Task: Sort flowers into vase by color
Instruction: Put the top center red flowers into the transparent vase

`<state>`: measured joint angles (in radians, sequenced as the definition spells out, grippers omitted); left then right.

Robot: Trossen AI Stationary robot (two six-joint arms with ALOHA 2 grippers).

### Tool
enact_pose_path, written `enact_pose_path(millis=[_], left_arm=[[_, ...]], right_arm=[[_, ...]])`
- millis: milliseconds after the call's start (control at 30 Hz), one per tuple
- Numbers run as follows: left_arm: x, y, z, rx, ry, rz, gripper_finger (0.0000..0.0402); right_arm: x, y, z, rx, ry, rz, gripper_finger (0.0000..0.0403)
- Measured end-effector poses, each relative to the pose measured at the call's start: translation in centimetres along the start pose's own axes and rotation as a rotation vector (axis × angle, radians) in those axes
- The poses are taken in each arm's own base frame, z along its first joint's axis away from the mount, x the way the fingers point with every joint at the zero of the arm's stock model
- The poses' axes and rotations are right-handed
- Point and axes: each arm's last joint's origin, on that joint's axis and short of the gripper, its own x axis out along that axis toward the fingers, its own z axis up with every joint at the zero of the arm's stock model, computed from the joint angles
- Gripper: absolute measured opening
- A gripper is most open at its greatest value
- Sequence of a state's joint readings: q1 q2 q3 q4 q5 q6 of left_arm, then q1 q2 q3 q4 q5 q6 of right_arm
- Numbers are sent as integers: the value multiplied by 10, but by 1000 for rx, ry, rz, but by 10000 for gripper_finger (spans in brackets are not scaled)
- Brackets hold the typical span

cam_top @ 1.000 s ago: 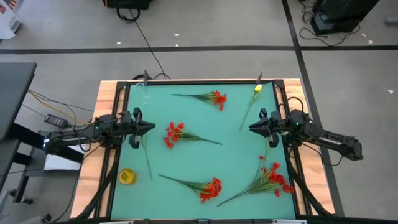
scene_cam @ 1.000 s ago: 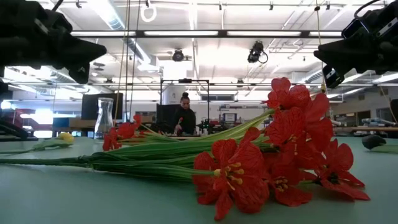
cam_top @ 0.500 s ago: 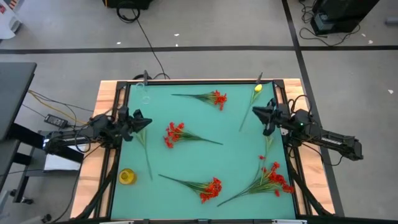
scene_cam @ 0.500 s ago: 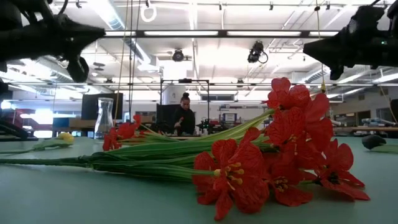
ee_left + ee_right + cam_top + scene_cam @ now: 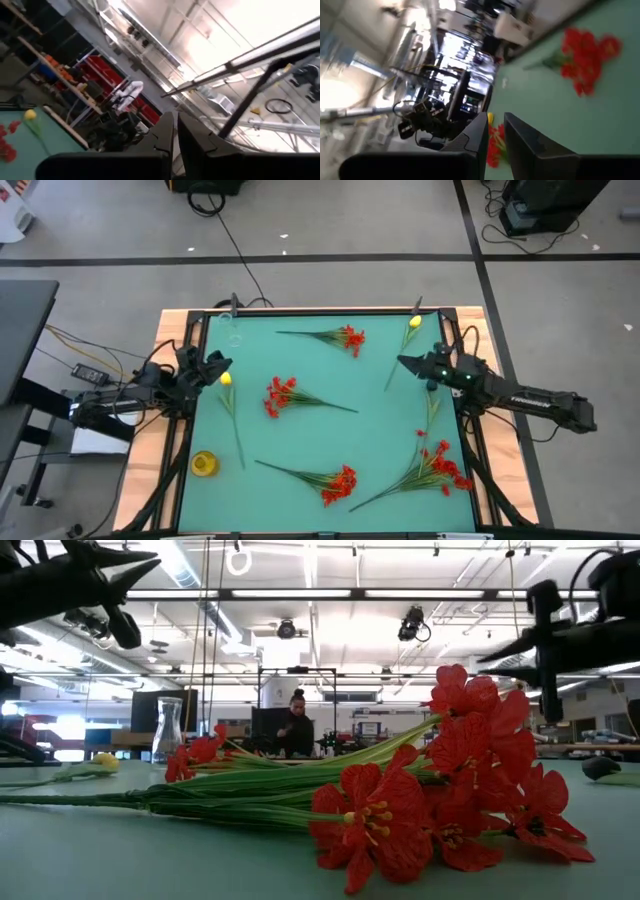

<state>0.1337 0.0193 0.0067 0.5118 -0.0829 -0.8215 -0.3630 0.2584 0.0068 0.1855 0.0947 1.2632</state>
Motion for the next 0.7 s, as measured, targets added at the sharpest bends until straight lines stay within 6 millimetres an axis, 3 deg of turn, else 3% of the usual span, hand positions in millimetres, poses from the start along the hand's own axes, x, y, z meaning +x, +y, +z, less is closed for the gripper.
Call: enact_pose_path(millis=[233, 367, 567, 700], left_arm=[[1, 10, -1, -4, -97, 191, 32], [5, 17, -8, 22, -46, 266, 32], [10, 24, -18, 102, 110, 333, 32], [18, 21, -20, 183, 288, 337, 32]], right_arm=[[19, 7, 1, 107, 18, -103, 71], [43, 30, 6, 108, 2, -164, 71], [102, 61, 12, 65, -20, -262, 71], [149, 67, 13, 49, 7, -322, 71]])
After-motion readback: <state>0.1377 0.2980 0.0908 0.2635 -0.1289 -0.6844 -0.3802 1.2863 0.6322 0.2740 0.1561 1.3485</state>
